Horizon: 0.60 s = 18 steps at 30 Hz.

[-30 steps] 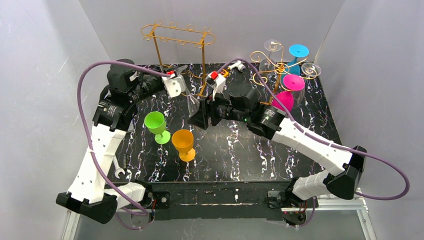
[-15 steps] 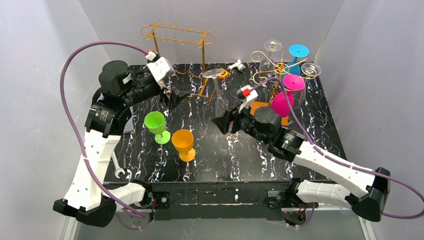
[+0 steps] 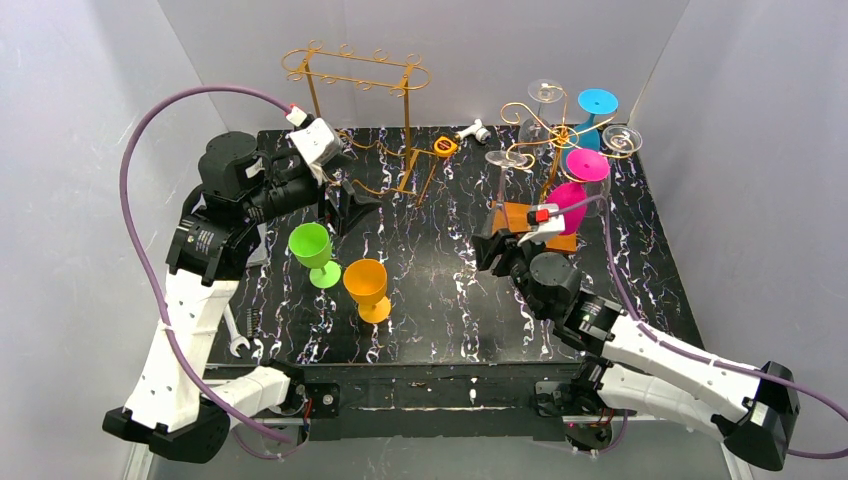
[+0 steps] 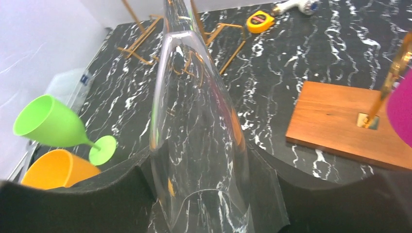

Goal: Place the wine glass upside down on the wine glass rack
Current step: Turn the wine glass upside down at the wine rack.

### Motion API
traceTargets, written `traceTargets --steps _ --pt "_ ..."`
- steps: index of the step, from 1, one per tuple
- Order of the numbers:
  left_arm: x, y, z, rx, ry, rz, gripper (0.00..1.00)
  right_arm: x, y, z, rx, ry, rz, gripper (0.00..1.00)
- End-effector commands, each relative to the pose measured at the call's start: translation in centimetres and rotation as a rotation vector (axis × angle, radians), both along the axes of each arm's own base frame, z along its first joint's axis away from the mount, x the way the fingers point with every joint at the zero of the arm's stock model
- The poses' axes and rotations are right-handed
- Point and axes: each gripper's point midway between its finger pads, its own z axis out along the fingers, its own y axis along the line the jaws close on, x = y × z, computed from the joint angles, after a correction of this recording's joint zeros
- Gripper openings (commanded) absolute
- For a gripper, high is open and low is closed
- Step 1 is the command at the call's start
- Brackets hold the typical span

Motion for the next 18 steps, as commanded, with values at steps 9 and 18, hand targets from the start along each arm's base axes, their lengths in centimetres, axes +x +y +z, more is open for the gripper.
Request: traceTargets --steps 9,18 --pt "-0.4 0.3 -0.4 0.012 -0.015 0.003 0.98 1.4 -3.7 2.4 0.187 -0.062 -0.208 0.45" --pt "0.4 0.4 -1.5 0.044 -0.016 0.013 0.98 3.2 -5.7 1.3 0.196 -0.045 -0.273 0.45"
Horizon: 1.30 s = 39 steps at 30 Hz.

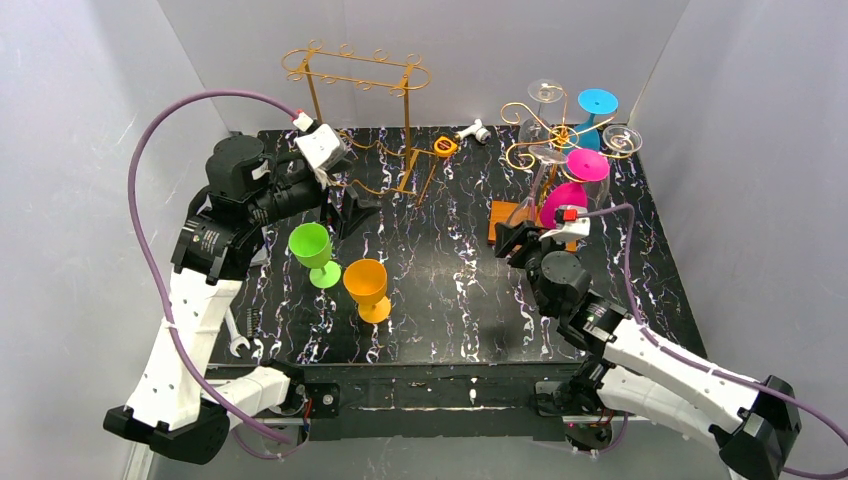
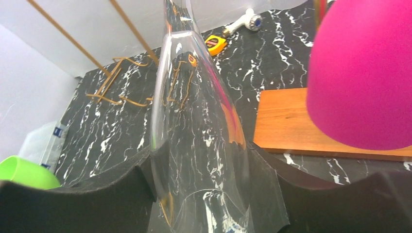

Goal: Place the wine glass upside down on the wine glass rack
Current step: Turn the wine glass upside down at the wine rack.

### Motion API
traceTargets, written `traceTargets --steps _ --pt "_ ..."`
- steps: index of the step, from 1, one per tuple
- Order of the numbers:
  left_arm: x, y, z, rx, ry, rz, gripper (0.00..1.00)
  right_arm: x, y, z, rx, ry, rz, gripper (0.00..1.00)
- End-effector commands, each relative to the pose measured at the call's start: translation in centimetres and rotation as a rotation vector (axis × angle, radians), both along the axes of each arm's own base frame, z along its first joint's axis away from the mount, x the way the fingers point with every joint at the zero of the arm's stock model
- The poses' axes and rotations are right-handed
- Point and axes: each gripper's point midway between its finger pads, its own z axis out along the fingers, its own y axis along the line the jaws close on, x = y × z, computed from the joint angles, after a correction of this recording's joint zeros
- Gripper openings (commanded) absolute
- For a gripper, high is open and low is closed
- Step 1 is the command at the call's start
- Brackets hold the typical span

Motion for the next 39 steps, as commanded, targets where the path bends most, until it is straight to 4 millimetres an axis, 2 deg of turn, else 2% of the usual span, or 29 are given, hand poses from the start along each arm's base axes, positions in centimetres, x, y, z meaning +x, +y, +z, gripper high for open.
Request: traceTargets --steps 1,14,17,25,39 --pt "0.1 0.2 0.0 0.015 -0.027 0.005 0.98 1.3 -1.1 1.9 0.097 -0.046 -0.046 0.45" --pt "0.0 0.1 -0.1 0.008 -0.024 -0.002 0.98 4.5 -0.8 0.9 0.109 -0.004 -0.011 0.46" --pt "-0.1 0.0 0.1 0.006 -0.036 -0.012 0.98 4.9 -0.3 0.6 0.104 0.001 0.003 0.46" --pt "0.0 0.1 0.1 0.011 -0.038 -0.008 0.98 5.9 1.9 1.5 0.078 -0.018 0.083 0.46" --pt "0.1 0.2 -0.1 0.024 -0.044 -0.006 0.98 6.0 3.9 0.9 -0.007 -0.025 0.187 0.46"
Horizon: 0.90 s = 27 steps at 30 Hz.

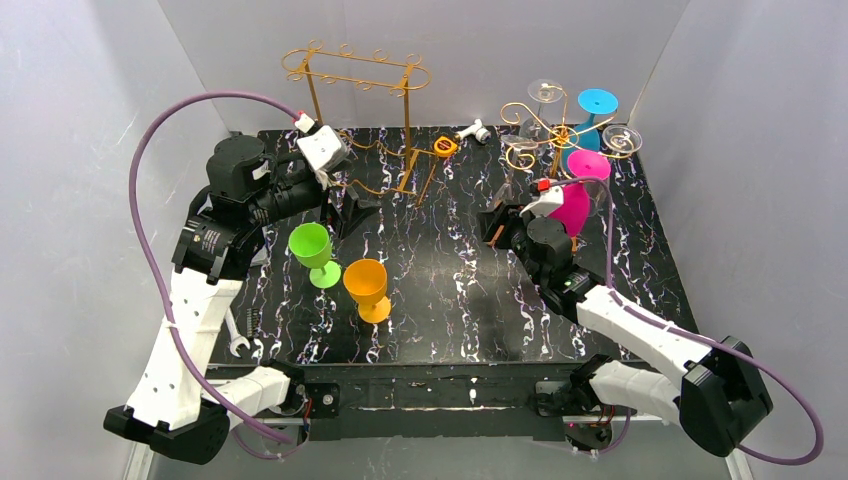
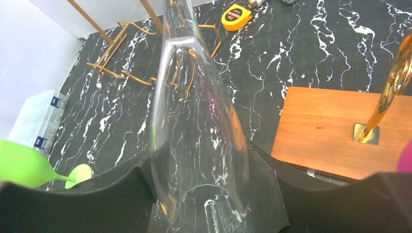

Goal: Place the wine glass upside down on the wine glass rack
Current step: Turn the wine glass upside down at the wine rack.

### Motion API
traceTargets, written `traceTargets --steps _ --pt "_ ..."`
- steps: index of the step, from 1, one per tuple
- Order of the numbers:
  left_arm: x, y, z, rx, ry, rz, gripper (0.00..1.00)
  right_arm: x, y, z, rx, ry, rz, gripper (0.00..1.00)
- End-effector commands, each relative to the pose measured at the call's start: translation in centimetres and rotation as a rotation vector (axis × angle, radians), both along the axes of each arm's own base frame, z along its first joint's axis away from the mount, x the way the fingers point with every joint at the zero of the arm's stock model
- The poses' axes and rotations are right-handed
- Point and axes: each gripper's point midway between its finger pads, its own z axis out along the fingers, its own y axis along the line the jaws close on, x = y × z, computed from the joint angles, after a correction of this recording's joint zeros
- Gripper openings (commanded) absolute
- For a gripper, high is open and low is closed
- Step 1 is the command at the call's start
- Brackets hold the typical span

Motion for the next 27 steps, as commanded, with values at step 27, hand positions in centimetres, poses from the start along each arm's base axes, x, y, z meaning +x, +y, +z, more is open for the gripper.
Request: traceTargets --steps 27 --pt "-0.1 -0.4 -0.6 0.009 0.012 -0.029 0.98 -1.9 -2.6 3.0 0.009 -0.131 -0.03 0.46"
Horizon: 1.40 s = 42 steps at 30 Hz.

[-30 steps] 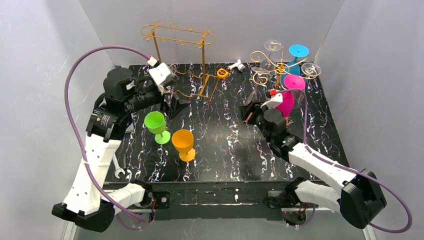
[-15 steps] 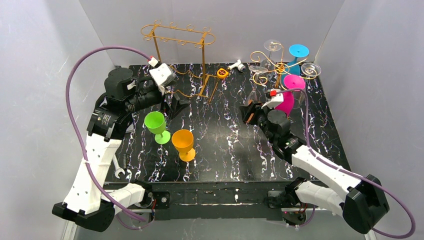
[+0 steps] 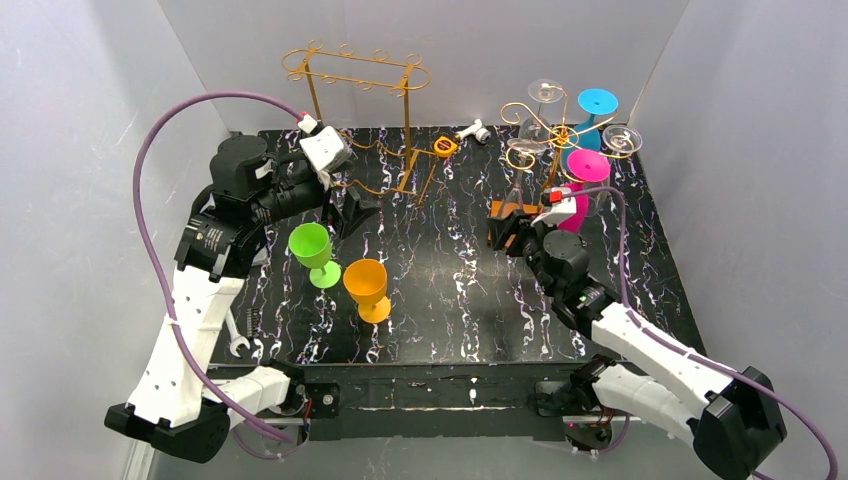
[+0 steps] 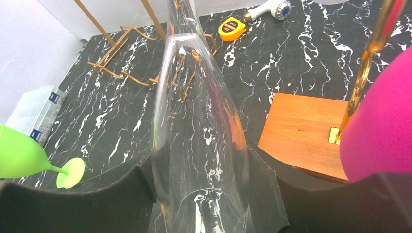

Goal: Place the wine glass upside down on the wine glass rack
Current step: Turn the wine glass upside down at the wine rack.

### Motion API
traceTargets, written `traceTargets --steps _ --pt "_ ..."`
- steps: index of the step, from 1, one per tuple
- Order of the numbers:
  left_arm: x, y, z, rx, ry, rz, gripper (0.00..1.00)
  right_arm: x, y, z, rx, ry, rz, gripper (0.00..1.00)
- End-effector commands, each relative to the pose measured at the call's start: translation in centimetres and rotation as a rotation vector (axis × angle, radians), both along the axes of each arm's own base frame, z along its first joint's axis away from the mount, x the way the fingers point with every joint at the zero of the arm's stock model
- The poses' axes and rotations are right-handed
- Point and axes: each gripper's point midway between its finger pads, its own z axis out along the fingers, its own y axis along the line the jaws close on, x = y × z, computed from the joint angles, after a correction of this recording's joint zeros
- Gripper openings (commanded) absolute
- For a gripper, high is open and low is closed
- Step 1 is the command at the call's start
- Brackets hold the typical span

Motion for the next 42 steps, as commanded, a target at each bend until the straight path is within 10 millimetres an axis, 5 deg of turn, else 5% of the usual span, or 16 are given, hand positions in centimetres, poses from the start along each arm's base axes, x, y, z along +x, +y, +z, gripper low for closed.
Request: traceTargets --steps 1,10,17,42 --pt "-0.3 -0.3 -0.1 -0.001 0.009 -0.025 0.98 0.1 -0.9 1.8 0.06 -0.061 -0.053 0.46" --pt "-0.2 -0.2 -0.4 0.009 0.01 -0.026 0.98 0.0 -1.7 1.1 0.073 -0.042 -0.092 0.57" --pt "-0.2 -0.1 -0.4 0.018 -0.001 -0.02 0.98 0.7 -1.5 0.4 0.045 0.003 -0.111 0.97" --pt "-0.3 0.0 -0.2 0.022 -0.014 -0.024 0.98 -2.4 -3.3 0.8 0.04 0.024 -0.089 0.98"
